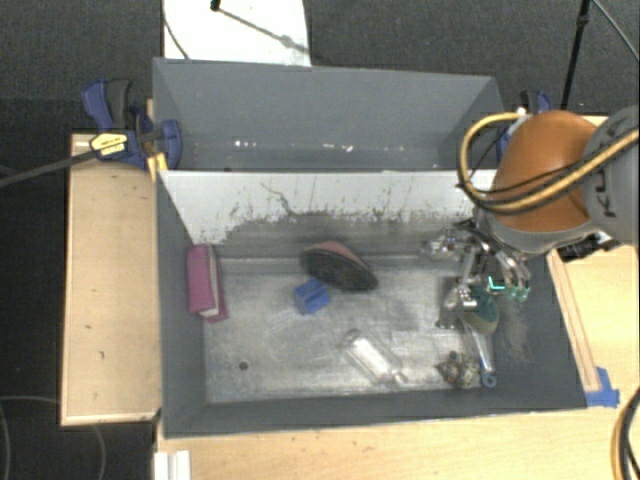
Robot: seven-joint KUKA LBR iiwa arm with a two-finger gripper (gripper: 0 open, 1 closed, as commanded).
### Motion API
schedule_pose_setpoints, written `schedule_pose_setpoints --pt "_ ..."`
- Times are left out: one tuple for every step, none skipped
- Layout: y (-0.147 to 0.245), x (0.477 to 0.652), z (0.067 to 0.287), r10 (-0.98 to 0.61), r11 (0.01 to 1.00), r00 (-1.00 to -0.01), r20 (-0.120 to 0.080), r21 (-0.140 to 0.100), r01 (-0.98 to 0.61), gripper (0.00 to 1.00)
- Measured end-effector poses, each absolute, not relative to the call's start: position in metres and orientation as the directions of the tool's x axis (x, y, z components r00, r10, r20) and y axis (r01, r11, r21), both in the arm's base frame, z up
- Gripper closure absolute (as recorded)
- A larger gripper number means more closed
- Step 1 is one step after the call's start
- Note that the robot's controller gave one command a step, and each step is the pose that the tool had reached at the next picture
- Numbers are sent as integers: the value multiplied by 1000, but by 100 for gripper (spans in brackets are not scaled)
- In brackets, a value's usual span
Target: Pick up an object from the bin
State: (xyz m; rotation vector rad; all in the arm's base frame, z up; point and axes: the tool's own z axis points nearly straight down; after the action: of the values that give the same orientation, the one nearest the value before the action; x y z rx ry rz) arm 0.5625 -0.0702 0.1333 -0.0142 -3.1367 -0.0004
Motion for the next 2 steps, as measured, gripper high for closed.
schedule_pose_setpoints --pt "-13 577 123 -5 1000 -1000 -4 3 -5 0" --pt "17 594 72 -93 996 -996 -6 0 -93 0"
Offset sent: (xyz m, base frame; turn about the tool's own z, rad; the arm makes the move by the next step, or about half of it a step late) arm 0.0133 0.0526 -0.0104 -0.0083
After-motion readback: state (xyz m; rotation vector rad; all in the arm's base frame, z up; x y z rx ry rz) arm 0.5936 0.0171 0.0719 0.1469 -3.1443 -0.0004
